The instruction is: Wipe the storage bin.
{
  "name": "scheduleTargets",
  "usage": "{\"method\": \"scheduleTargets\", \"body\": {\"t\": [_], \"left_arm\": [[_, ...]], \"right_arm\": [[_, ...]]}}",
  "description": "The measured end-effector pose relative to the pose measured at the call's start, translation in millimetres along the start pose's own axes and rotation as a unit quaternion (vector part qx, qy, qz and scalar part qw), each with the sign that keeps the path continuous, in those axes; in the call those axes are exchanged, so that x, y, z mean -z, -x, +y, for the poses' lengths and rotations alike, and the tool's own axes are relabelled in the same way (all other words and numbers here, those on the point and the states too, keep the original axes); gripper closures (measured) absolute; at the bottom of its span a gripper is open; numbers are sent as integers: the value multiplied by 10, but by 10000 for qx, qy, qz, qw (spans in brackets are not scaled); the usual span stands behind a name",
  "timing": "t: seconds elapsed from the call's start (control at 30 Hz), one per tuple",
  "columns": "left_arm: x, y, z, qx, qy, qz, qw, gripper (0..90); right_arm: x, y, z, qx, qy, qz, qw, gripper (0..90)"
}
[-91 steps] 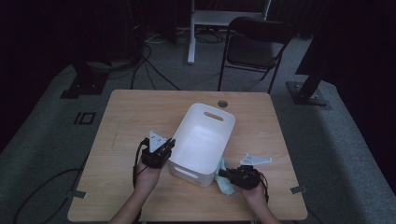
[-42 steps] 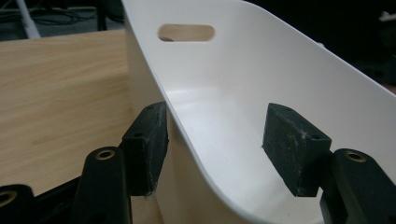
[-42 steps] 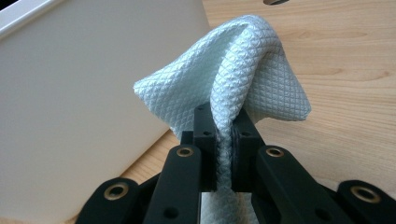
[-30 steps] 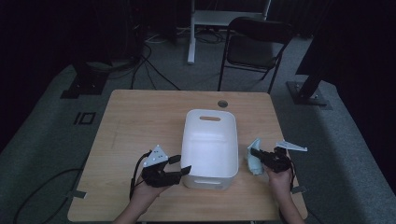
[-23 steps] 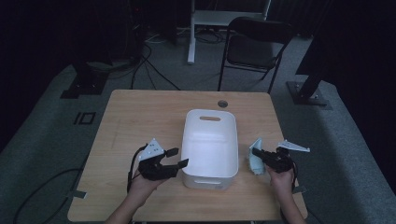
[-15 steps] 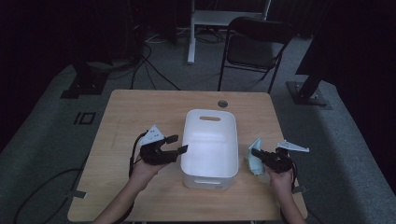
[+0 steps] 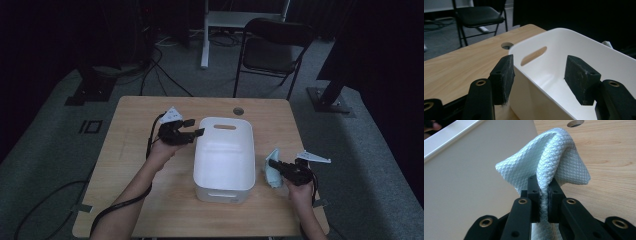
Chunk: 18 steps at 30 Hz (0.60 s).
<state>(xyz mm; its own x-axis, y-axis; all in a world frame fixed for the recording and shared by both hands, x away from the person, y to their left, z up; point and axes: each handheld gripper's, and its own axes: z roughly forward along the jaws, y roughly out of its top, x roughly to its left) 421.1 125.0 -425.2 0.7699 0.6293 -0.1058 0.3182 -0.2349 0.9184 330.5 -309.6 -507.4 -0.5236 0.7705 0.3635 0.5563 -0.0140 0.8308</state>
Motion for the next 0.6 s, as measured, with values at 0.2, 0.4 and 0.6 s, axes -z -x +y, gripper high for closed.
{"method": "scheduleTargets", "body": {"t": [0.2,0.4,0.6], "left_arm": [[-203,-204,148,-80,-18,-76,9999,410],[-349,-373,202,-38,-11,-279,9996,419],[-521,-405,196,-66,-152,-491,9987,420]], "right_arm": [[-15,-12,-9,17,-25,25,10000,836],[-19,-13,-21,10,-45,59,10000,836],[-34,-10,-31,7,-71,94,9999,836]]}}
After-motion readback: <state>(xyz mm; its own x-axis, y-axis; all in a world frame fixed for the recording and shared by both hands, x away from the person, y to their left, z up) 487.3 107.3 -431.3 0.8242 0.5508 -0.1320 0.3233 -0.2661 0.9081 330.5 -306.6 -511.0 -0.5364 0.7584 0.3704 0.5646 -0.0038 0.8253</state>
